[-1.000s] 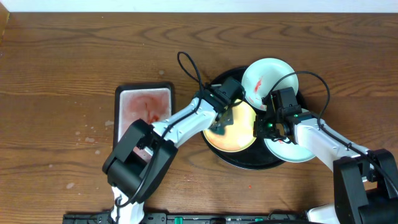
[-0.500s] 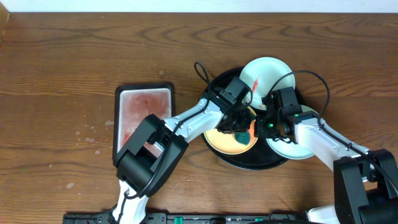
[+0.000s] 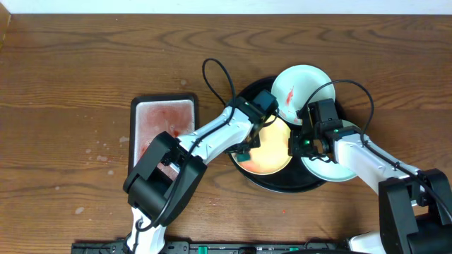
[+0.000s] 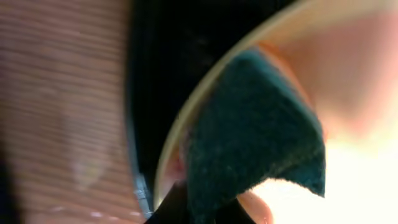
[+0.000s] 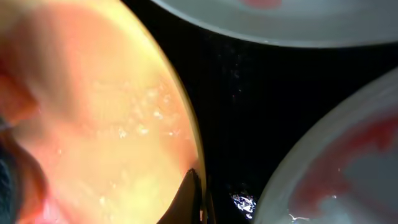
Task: Clean dirty plates on tray and stack at the side
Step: 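Scrub the yellow plate with the sponge while right gripper holds its rim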
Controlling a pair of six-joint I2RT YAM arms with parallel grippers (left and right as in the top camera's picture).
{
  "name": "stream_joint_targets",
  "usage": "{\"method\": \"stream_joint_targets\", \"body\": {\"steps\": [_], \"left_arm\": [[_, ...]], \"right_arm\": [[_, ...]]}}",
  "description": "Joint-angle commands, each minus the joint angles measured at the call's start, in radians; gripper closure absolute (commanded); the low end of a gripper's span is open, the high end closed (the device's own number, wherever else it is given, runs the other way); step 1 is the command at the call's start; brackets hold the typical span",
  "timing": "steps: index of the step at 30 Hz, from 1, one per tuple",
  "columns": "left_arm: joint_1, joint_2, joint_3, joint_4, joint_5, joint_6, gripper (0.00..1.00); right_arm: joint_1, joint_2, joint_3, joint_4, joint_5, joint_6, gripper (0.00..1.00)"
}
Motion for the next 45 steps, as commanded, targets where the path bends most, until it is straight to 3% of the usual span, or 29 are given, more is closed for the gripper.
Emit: {"method": "stream_joint_targets", "body": {"steps": [1,3,6,11,20,22,23,26,31,39,45], "left_arm": [[0.032,0.038,-0.010,-0.028,-0.232,-0.016,0.93],[0.031,0.039,-0.020,0.050,-0.083,-0.014,0.93],[0.021,0.046,-0.049,0.238,0.288,-0.010,0.93],[-0.034,0.065,-0.049,0.349,0.530,0.025,0.93],[-0.095,0.065,-0.049,0.275,0.475,0.106,0.93],[-0.087,0.064,-0.048,0.224,0.329,0.104,0.92],[-0.070,0.060,-0.041,0.167,0.174,0.073,0.92],[-0.023,0.039,-0.004,0.068,-0.010,0.040,0.93],[0.031,-0.008,0.043,0.008,-0.158,0.040,0.92],[0.045,-0.207,0.074,-0.006,-0.007,0.087,0.92],[0.092,-0.469,0.074,-0.160,-0.027,0.168,0.93]], "right_arm": [[-0.001,0.038,-0.026,-0.025,0.076,-0.031,0.99],[-0.001,0.038,-0.026,-0.026,0.076,-0.030,0.99],[-0.001,0.038,-0.026,-0.027,0.076,-0.030,0.99],[-0.001,0.038,-0.026,-0.029,0.076,-0.030,0.99],[-0.001,0.038,-0.026,-0.030,0.076,-0.031,0.99],[-0.001,0.038,-0.026,-0.029,0.076,-0.031,0.99],[-0.001,0.038,-0.026,-0.030,0.076,-0.030,0.99],[-0.001,0.038,-0.026,-0.030,0.076,-0.031,0.99],[-0.001,0.038,-0.026,-0.030,0.076,-0.030,0.99],[-0.001,0.038,-0.026,-0.034,0.076,-0.030,0.99],[-0.001,0.038,-0.025,-0.033,0.076,-0.031,0.99]]}}
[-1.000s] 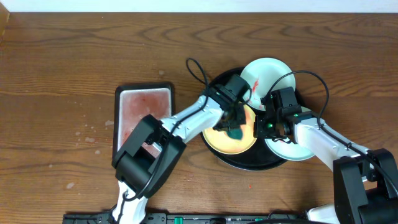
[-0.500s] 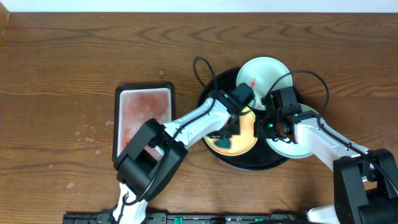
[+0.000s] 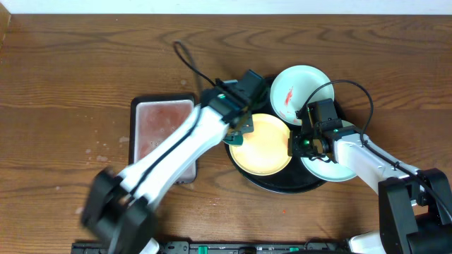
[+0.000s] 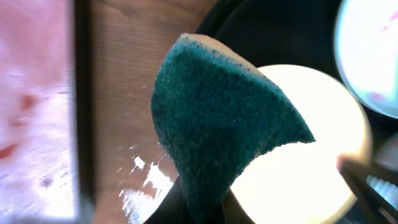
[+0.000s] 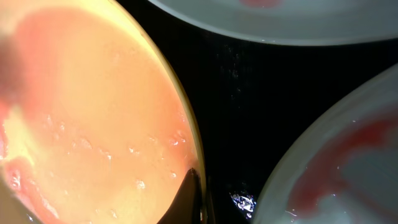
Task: Clean dirty plates on tray and stack at the side
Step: 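Scrub the yellow plate with the sponge while right gripper holds its rim, then return the sponge to the sink tray with the left gripper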
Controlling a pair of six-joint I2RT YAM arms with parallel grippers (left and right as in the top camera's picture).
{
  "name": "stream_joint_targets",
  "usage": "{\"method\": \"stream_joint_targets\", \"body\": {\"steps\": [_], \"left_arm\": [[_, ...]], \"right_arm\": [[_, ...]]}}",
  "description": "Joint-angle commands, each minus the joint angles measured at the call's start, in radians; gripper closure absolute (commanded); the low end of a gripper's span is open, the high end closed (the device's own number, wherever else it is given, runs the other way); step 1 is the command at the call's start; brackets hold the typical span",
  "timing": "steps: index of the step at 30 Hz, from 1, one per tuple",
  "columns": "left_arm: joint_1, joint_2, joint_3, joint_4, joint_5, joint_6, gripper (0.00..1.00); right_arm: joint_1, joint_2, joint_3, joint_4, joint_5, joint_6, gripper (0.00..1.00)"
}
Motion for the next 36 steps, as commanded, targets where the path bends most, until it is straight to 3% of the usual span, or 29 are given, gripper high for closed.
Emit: {"method": "stream_joint_targets", "body": {"steps": [1,4,7,10,13,17,24,27,32,36], "left_arm": [[0.060,-0.160,0.031,-0.109,-0.053,0.069,0.93],[0.144,-0.259,0.019,-0.220,-0.142,0.074,0.92],[0.253,-0.327,-0.087,-0.223,-0.137,0.075,0.92],[0.323,-0.326,-0.247,-0.107,-0.129,0.105,0.92],[0.390,-0.307,-0.437,0.118,-0.053,0.159,0.92],[0.447,-0.301,-0.495,0.172,-0.027,0.163,0.92],[0.470,-0.341,-0.468,0.150,0.063,0.227,0.65],[0.470,-0.390,-0.451,0.125,0.063,0.227,0.61],[0.470,-0.538,-0.447,0.092,0.063,0.227,0.44],[0.470,-0.638,-0.447,0.047,0.063,0.227,0.38]], "right_arm": [[-0.001,0.037,-0.027,-0.024,0.076,-0.029,0.99],[-0.001,0.037,-0.027,-0.024,0.064,-0.099,0.99],[-0.001,0.037,-0.027,-0.019,0.055,-0.113,0.99],[-0.001,0.037,-0.027,-0.017,0.003,-0.084,0.99],[-0.001,0.037,-0.027,-0.026,-0.044,-0.083,0.99],[-0.001,0.037,-0.027,-0.011,-0.044,-0.083,0.98],[0.000,-0.068,0.007,-0.074,-0.021,-0.083,0.99],[0.001,-0.164,0.010,-0.100,0.043,-0.082,0.99],[0.048,-0.363,0.010,-0.140,0.299,-0.071,0.99],[0.109,-0.486,0.016,-0.128,0.534,-0.072,0.99]]}}
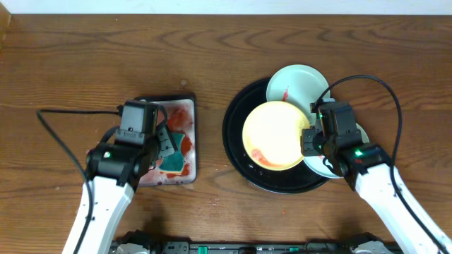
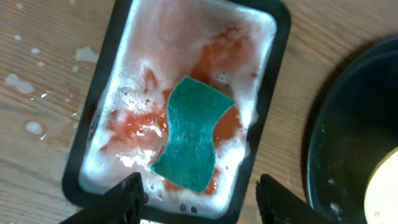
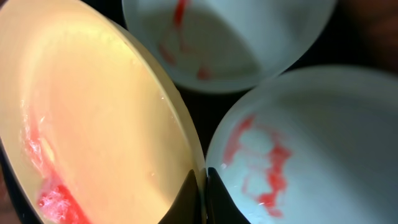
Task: Clean dirty plates on tray and stack at the side
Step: 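Return the sponge to the sink tray with the left gripper, then tilt the yellow plate up on edge with the right gripper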
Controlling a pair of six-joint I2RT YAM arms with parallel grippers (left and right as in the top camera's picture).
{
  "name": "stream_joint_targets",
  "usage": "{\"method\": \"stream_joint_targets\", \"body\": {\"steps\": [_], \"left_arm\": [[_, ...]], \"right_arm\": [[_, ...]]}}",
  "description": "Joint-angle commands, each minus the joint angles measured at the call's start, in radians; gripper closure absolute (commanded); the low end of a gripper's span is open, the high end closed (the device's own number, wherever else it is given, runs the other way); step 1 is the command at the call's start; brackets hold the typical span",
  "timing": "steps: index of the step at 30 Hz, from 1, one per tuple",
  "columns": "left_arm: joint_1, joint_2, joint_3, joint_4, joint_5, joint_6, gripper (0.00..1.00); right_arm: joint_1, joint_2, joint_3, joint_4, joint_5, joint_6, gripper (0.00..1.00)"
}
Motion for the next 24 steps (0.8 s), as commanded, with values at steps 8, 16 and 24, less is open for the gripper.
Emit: {"method": "stream_joint_targets", "body": {"steps": [8,16,24], "left_arm": [[0.004,-0.084,0.026,-0.063,0.002,0.006,0.20],[0.004,-0.078,0.026,-0.063,0.002,0.006,0.20],[0.004,-0.078,0.026,-0.063,0.002,0.006,0.20]], "right_arm": [[0.237,-0.135,0.014,0.145,0.491,-0.211,0.99],[0.518,-0.134,0.014,0.192,0.808,-0.392,0.99],[0.629,-0.135,0.014,0.194,0.936,-0.463,0.99]]}}
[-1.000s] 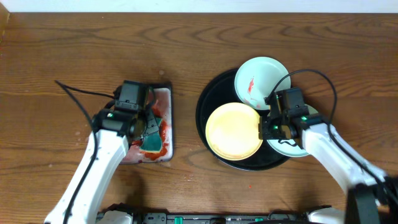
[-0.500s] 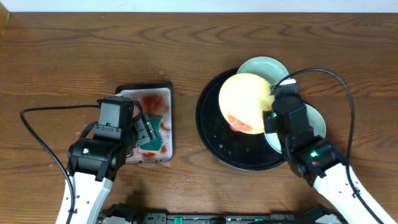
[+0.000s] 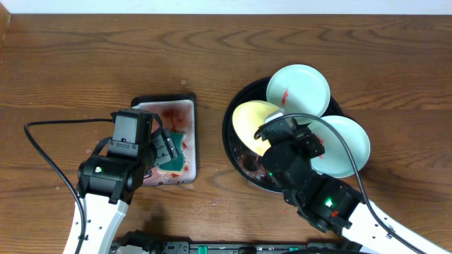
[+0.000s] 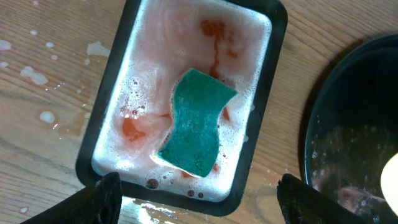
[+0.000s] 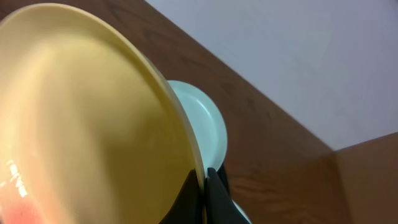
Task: Clean dirty plates on tray and stack at the side
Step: 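Tilt the yellow plate up on edge with the right gripper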
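My right gripper (image 5: 204, 186) is shut on the rim of the yellow plate (image 5: 93, 124), which it holds raised and tilted steeply over the round black tray (image 3: 236, 152); a red smear sits at the plate's low edge. In the overhead view the yellow plate (image 3: 248, 118) partly hides the tray. Two pale plates with red stains lie there, one at the back (image 3: 298, 89) and one on the right (image 3: 346, 144). The green sponge (image 4: 196, 121) lies in the soapy rectangular tray (image 4: 273, 74). Above it my left gripper (image 4: 202, 208) stands wide open and holds nothing.
Water drops and foam spot the wooden table (image 4: 37, 81) left of the soapy tray. The round tray's floor (image 4: 348, 155) is wet. My right arm (image 3: 311, 187) reaches over the front of the round tray. A black cable (image 3: 56, 123) trails left of my left arm.
My right gripper has raised the yellow plate higher and tipped it steeply on edge. My left gripper's fingers stand further apart over the soapy tray; the sponge still lies there.
My left gripper first held the sponge against the yellow plate while my right gripper pinched its rim. Then the sponge was off the plate, near the soapy tray. Later it lay released in the foam and the plate was lifted slightly. Now the plate is held high and tilted.
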Controlling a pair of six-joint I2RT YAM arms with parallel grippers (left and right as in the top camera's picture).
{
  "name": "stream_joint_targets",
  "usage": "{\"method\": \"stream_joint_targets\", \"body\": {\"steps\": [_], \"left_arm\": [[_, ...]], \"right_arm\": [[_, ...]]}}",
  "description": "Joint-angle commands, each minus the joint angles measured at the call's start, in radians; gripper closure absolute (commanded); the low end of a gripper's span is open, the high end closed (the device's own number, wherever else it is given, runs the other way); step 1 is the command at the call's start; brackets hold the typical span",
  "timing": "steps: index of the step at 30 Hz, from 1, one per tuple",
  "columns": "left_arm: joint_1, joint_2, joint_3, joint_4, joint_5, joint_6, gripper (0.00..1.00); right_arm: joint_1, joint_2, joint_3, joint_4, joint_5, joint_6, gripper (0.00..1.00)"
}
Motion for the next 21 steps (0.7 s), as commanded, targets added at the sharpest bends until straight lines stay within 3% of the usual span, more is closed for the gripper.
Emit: {"method": "stream_joint_targets", "body": {"steps": [1,21], "left_arm": [[0.003,0.003,0.025,-0.003,0.002,0.003,0.20],[0.003,0.003,0.025,-0.003,0.002,0.003,0.20]], "right_arm": [[0.029,-0.008,0.014,0.010,0.132,-0.062,0.99],[0.072,-0.008,0.014,0.055,0.178,-0.161,0.99]]}}
